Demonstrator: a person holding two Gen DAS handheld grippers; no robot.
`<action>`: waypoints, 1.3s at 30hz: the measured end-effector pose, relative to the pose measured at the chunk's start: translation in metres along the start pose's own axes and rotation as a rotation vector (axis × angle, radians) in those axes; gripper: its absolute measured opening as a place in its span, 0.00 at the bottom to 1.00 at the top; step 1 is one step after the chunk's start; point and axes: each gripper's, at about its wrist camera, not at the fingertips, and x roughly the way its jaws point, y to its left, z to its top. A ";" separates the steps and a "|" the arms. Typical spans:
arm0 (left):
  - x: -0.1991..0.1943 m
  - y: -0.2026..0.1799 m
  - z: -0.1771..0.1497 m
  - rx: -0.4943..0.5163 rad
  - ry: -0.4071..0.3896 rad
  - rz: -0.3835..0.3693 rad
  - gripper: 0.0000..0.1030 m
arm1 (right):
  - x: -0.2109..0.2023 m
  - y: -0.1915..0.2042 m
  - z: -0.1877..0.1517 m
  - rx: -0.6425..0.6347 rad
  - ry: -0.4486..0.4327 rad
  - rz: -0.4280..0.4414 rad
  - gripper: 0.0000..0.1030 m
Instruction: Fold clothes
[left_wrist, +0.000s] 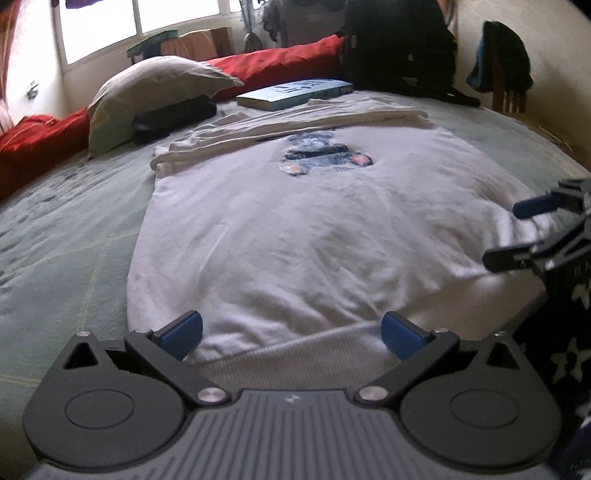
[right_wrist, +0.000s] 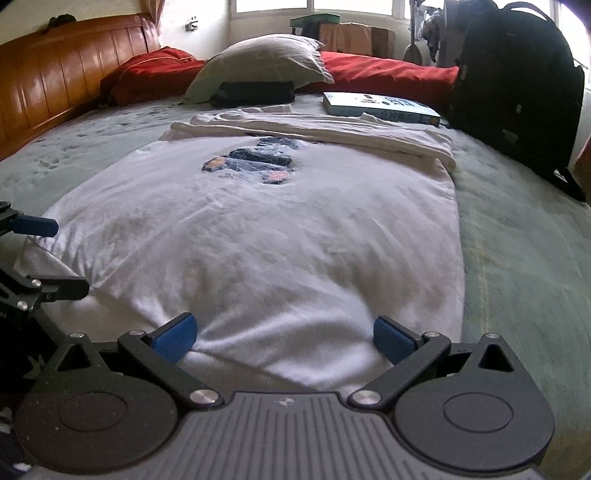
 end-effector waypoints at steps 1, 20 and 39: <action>-0.002 -0.001 -0.002 0.012 -0.002 0.000 0.99 | -0.002 0.000 -0.002 0.000 0.001 0.001 1.00; -0.016 0.007 -0.020 0.005 0.016 -0.014 0.99 | -0.032 0.001 -0.020 0.025 -0.021 0.026 1.00; -0.028 -0.059 -0.035 0.512 -0.143 0.068 0.99 | -0.034 0.048 -0.022 -0.306 -0.056 -0.012 1.00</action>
